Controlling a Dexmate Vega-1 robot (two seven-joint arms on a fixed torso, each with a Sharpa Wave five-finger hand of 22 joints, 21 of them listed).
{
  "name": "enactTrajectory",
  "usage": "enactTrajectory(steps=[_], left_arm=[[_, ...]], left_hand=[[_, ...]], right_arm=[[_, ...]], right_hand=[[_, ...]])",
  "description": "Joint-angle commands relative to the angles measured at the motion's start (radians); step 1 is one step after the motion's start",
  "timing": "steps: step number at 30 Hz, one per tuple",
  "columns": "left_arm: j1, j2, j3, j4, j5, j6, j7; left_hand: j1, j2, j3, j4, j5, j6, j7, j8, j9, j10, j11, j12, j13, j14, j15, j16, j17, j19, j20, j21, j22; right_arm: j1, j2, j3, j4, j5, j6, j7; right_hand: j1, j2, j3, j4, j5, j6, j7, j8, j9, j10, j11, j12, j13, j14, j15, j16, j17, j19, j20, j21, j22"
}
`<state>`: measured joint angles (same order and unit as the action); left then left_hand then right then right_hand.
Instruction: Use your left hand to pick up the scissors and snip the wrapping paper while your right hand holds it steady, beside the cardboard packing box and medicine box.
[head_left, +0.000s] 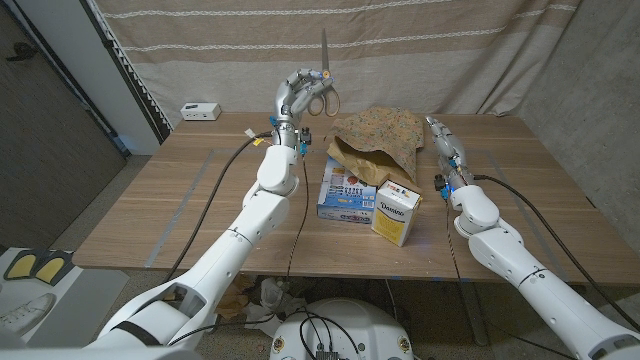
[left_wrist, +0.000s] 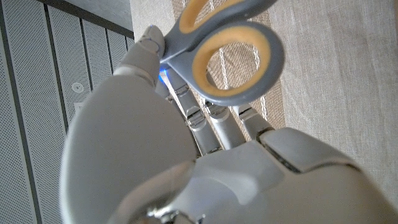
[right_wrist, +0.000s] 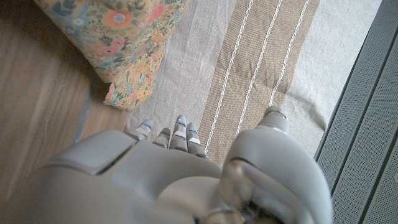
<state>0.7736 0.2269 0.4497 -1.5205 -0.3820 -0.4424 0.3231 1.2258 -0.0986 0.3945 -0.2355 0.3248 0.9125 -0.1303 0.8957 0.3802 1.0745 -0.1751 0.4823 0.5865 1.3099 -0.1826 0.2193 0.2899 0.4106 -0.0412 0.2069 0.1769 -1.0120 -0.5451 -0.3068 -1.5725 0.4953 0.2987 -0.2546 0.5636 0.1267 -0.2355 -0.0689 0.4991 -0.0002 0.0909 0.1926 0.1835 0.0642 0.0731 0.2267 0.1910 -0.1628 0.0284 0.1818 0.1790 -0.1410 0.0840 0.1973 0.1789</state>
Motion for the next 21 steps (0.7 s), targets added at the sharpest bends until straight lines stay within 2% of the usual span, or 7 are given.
enactTrajectory(steps=[1, 15, 21], left_arm=[[0.027, -0.027, -0.022, -0.042, -0.093, 0.016, 0.003], [0.049, -0.065, -0.053, -0.062, -0.255, 0.029, -0.026], [0.049, -0.072, -0.056, -0.07, -0.299, 0.039, -0.038]], left_hand=[[0.019, 0.004, 0.105, 0.099, 0.006, -0.002, -0.003, 0.003, 0.003, 0.012, -0.015, 0.007, 0.005, 0.06, -0.057, 0.001, 0.003, 0.009, -0.148, 0.0, 0.001], [0.019, 0.004, 0.105, 0.099, 0.006, -0.002, -0.003, 0.003, 0.003, 0.012, -0.015, 0.007, 0.005, 0.06, -0.057, 0.001, 0.003, 0.009, -0.148, 0.0, 0.001], [0.019, 0.004, 0.105, 0.099, 0.006, -0.002, -0.003, 0.003, 0.003, 0.012, -0.015, 0.007, 0.005, 0.06, -0.057, 0.001, 0.003, 0.009, -0.148, 0.0, 0.001]], right_arm=[[0.005, 0.002, -0.005, 0.008, 0.001, 0.007, 0.009], [-0.017, -0.015, 0.01, -0.022, -0.011, 0.01, -0.009], [-0.032, -0.02, 0.011, -0.045, -0.054, 0.009, -0.049]], right_hand=[[-0.007, 0.001, -0.005, 0.0, 0.0, -0.008, 0.002, 0.001, 0.003, 0.005, -0.002, 0.005, 0.001, -0.007, 0.004, 0.001, 0.002, -0.011, 0.005, 0.001, 0.004], [-0.007, 0.001, -0.005, -0.001, -0.001, 0.0, 0.005, 0.004, 0.003, 0.01, -0.005, 0.008, 0.001, -0.006, 0.005, 0.002, 0.002, -0.012, 0.006, 0.001, 0.004], [-0.006, 0.001, -0.005, -0.001, -0.001, 0.008, 0.005, 0.007, 0.002, 0.022, -0.003, 0.012, 0.002, -0.005, 0.005, 0.003, 0.002, -0.012, 0.007, 0.001, 0.004]])
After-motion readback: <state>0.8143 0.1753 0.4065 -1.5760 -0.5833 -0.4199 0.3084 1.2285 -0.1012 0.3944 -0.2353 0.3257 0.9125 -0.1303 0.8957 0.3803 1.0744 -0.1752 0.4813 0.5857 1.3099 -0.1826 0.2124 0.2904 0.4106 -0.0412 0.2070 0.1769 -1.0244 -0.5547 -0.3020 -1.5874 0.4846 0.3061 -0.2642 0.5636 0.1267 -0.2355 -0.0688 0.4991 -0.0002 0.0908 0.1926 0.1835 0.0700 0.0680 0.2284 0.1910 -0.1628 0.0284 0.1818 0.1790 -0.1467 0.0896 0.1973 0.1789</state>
